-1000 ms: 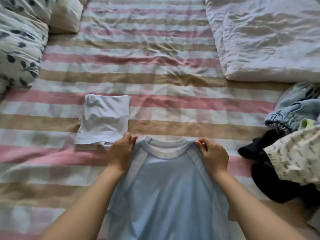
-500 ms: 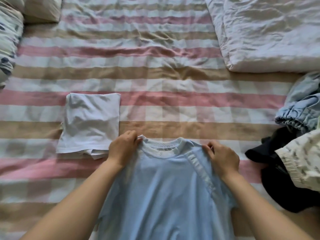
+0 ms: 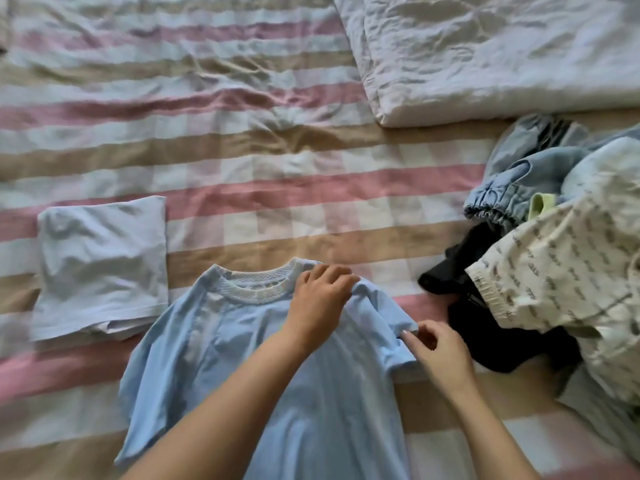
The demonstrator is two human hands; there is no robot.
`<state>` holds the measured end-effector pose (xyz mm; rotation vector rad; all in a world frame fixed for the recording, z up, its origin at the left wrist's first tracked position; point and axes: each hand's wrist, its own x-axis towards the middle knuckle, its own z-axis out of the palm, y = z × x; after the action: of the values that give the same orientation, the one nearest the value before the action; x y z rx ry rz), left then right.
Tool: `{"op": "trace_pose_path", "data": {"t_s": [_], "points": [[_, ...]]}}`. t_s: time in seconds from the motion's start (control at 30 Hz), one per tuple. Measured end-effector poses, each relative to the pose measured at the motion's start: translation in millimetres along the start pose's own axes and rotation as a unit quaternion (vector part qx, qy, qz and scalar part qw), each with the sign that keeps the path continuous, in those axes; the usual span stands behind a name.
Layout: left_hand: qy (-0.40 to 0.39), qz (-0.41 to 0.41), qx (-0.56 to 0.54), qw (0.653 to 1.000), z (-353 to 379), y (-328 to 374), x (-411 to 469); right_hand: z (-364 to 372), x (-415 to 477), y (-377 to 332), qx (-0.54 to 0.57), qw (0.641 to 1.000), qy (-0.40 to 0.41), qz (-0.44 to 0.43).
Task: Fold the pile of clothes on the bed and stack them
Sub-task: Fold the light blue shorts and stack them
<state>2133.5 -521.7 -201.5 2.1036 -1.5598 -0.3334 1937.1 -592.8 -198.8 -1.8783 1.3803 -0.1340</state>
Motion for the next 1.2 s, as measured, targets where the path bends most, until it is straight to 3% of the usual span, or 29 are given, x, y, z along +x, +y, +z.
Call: {"op": "trace_pose_path", "data": {"t_s": [0.1, 0.2, 0.27, 0.4, 0.53, 0.6, 0.77, 0.83, 0.93, 1.03, 1.2], "points": [[-0.097, -0.030, 0.030, 0.994, 26, 14, 21, -8, 1, -2, 0.113, 0.992, 0.060, -0.005], [-0.120, -0.064, 0.039, 0.990, 34, 17, 34, -15, 9, -10, 0.187, 0.975, 0.118, -0.007], [-0.119, -0.064, 0.037, 0.990, 34, 18, 38, -12, 15, -13, 0.136, 0.987, 0.081, 0.005], [-0.177, -0.006, 0.003, 0.984, 32, 20, 37, 2, 17, -16, 0.024, 0.996, -0.088, 0.011], [-0.206, -0.014, -0.011, 0.978, 26, 25, 39, 6, 13, -13, 0.020, 0.993, -0.114, -0.017], [-0.193, -0.031, -0.042, 0.980, 21, 22, 39, 9, 12, -13, 0.024, 0.997, -0.071, -0.032], [-0.127, -0.060, -0.141, 0.980, 14, 24, 36, 4, 14, -20, 0.212, 0.974, 0.063, -0.048], [-0.070, -0.056, -0.140, 0.986, 21, 34, 40, 0, 16, -21, 0.132, 0.978, 0.143, -0.077], [0.008, -0.067, -0.045, 0.997, 40, 42, 47, 0, 27, -23, -0.043, 0.970, 0.233, -0.057], [-0.007, -0.122, 0.008, 0.993, 42, 38, 43, 4, 33, -22, -0.134, 0.959, 0.237, -0.072], [0.122, -0.160, -0.008, 0.979, -8, 2, -18, 31, 8, -33, -0.179, 0.929, 0.254, -0.203]]}}
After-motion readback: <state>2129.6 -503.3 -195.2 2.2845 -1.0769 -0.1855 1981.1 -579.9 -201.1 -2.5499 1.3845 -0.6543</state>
